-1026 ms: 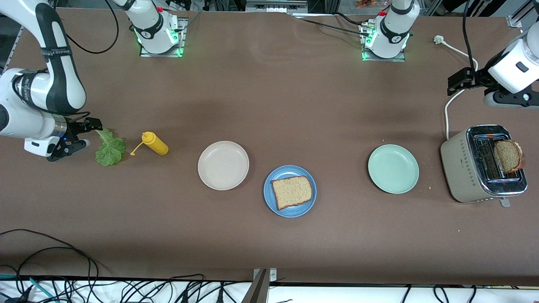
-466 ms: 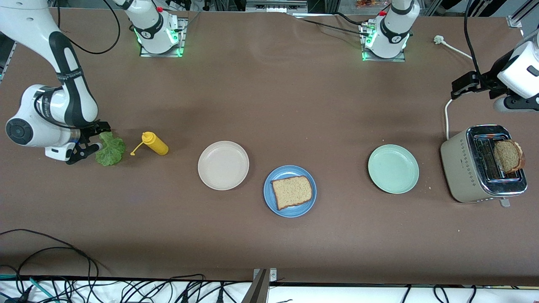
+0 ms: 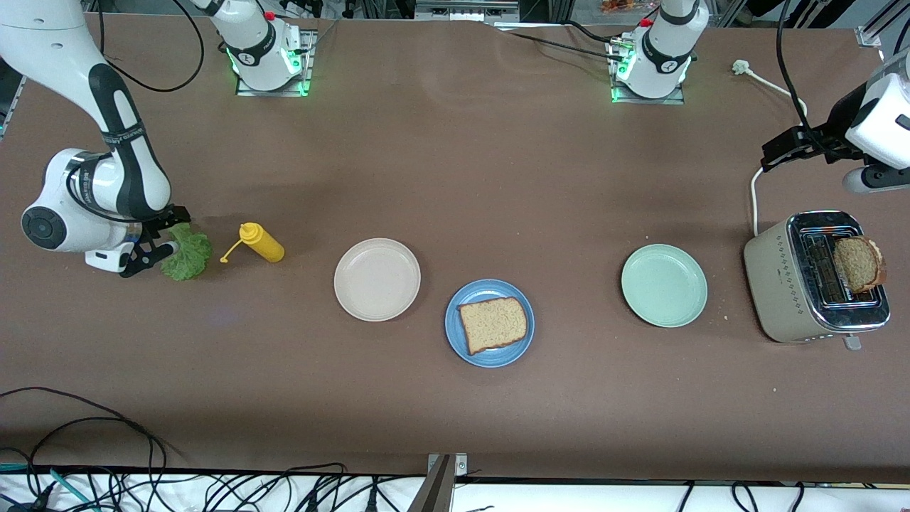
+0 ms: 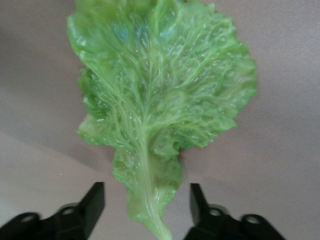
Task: Make sandwich in blue plate with both arms
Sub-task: 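Grasp the green lettuce leaf with the right gripper and lift it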
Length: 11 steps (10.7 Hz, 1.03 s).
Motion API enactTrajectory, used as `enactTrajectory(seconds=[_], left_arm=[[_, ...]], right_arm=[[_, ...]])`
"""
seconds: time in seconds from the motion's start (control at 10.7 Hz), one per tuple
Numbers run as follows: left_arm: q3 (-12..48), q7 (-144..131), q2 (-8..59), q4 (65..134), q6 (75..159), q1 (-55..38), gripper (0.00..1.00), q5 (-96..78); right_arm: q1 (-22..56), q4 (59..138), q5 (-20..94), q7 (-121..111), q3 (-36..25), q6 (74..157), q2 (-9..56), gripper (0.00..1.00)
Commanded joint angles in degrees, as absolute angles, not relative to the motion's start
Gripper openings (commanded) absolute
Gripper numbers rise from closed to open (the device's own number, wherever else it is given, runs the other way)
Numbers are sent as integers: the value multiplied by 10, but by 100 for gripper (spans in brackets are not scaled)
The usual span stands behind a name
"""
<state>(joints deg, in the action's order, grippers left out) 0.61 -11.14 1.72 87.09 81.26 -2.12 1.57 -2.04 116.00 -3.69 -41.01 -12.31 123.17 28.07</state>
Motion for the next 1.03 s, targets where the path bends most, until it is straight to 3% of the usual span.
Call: enactTrajectory(seconds=[0.0, 0.09, 0.47, 0.65, 0.93], left_arm=[[4, -117, 30, 832, 802, -19, 100, 18], [4, -113, 30, 832, 802, -21, 100, 18], [4, -105, 30, 834, 800, -19, 100, 15], [4, -104, 30, 834, 798, -18, 100, 15], [3, -104, 30, 833, 797, -16, 100, 16]], right_arm=[[-27, 1159, -26, -420, -120, 1229, 282, 7], [-29, 1158, -10, -420, -120, 1224, 282, 0], [-31, 1139, 5, -422, -115, 1201, 264, 0], [-27, 1063, 4, -423, -113, 1104, 251, 0], [-26, 889, 4, -423, -80, 911, 251, 0]])
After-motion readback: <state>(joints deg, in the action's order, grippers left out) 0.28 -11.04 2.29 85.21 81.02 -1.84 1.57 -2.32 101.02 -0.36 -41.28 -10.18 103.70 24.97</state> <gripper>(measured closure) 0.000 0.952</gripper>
